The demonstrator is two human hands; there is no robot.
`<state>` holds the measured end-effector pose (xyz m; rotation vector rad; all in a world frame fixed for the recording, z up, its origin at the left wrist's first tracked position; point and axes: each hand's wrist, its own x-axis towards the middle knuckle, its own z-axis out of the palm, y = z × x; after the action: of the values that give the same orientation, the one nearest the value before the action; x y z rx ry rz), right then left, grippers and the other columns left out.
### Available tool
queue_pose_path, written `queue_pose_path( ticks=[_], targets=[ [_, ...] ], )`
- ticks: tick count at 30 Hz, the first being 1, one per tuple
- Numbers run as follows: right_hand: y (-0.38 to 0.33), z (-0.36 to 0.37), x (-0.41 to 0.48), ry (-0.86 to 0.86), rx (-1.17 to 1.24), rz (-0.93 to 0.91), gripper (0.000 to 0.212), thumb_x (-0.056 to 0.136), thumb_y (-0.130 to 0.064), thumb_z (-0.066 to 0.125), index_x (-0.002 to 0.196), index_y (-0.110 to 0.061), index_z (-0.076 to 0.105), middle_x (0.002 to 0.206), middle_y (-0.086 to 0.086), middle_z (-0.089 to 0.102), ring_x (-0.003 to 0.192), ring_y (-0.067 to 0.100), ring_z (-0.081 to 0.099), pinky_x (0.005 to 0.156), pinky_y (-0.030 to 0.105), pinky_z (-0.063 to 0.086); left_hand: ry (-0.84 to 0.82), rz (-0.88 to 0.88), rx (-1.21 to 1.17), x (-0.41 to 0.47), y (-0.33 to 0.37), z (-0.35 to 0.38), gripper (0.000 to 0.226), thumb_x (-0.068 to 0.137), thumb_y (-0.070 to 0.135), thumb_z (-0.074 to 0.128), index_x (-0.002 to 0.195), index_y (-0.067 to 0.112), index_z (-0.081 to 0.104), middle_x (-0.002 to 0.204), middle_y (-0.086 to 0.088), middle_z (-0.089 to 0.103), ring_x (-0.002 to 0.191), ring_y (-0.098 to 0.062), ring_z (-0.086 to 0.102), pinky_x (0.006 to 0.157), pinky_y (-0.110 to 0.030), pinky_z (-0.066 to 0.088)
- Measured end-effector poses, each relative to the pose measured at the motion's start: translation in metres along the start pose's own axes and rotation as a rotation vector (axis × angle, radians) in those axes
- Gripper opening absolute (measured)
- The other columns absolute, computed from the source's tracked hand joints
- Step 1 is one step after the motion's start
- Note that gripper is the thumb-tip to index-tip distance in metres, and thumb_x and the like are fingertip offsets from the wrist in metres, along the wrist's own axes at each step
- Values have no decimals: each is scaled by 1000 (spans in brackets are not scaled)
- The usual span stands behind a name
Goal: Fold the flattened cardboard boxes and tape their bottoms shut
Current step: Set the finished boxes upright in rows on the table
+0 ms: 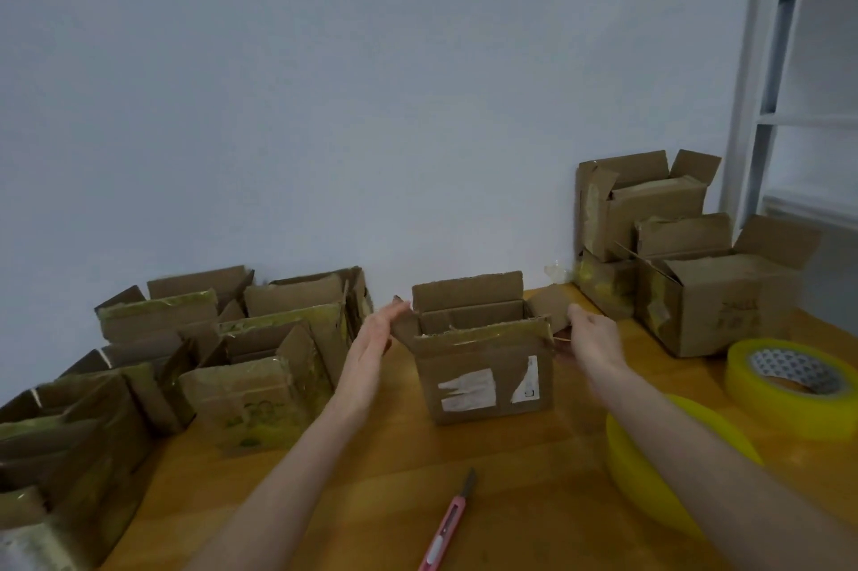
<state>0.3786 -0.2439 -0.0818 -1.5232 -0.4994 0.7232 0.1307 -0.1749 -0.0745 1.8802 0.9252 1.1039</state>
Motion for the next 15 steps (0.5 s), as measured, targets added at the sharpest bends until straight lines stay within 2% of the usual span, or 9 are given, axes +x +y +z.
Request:
queue_pose_path(
  ticks=[2, 3, 5, 6, 8, 10, 11, 13, 15],
  targets=[
    [3, -4, -5, -53, 41, -13, 23, 100, -19, 36, 96, -13, 58, 110, 17, 63, 102, 30, 59, 89, 41, 48, 49, -10, -123, -8, -4, 11, 62, 89, 70, 22, 141, 40, 35, 149, 13, 32, 134, -8, 35, 113, -35, 28],
    [5, -6, -7, -75, 40, -32, 24, 99, -14, 36, 107, -15, 58, 114, 11, 62, 102, 27, 59, 89, 39, 47, 94, -40, -162, -12, -6, 18, 60, 91, 65, 24, 143, 38, 30, 150, 11, 32, 133, -10, 36, 113, -36, 29],
    [10, -9, -13, -111, -74, -79, 39, 97, -6, 36, 132, -19, 48, 119, 4, 58, 94, 19, 58, 81, 33, 49, 206, -129, -163, -20, -13, 35, 59, 91, 58, 26, 143, 32, 31, 147, 7, 36, 132, -13, 39, 112, -39, 32],
    [13, -8, -16, -124, -159, -96, 44, 97, -5, 38, 138, -19, 41, 120, 4, 56, 86, 14, 56, 73, 29, 49, 239, -178, -115, -24, -16, 42, 56, 93, 55, 28, 142, 30, 34, 145, 5, 39, 129, -13, 41, 109, -37, 35],
    [20, -2, -20, -162, -264, -119, 43, 97, -11, 43, 139, -17, 37, 119, 7, 56, 79, 11, 54, 64, 25, 48, 218, -241, -42, -33, -21, 54, 47, 98, 44, 32, 138, 21, 40, 136, 0, 48, 115, -8, 49, 94, -25, 43],
    [25, 8, -22, -145, -311, -158, 40, 97, -18, 48, 135, -16, 38, 100, 2, 58, 72, 7, 52, 60, 25, 48, 159, -239, -46, -35, -22, 62, 43, 99, 37, 36, 137, 17, 41, 131, -4, 53, 104, -4, 51, 84, -18, 43],
    [28, 14, -20, -118, -334, -184, 38, 96, -21, 50, 133, -16, 40, 94, 0, 57, 71, 7, 52, 61, 26, 49, 153, -242, -44, -33, -21, 64, 45, 99, 38, 36, 139, 17, 38, 134, -5, 50, 109, -7, 51, 88, -22, 44],
    [31, 26, -16, -96, -337, -209, 36, 95, -21, 52, 129, -15, 41, 97, 1, 56, 73, 9, 52, 64, 29, 51, 168, -271, -1, -25, -21, 62, 54, 99, 42, 36, 146, 17, 30, 143, -6, 38, 126, -17, 42, 103, -33, 39],
    [31, 39, -10, -99, -328, -217, 36, 94, -17, 53, 128, -14, 43, 97, 0, 54, 75, 9, 52, 64, 29, 52, 183, -305, 49, -12, -25, 55, 57, 99, 44, 34, 149, 18, 24, 147, -7, 31, 133, -21, 35, 107, -36, 32]
  ],
)
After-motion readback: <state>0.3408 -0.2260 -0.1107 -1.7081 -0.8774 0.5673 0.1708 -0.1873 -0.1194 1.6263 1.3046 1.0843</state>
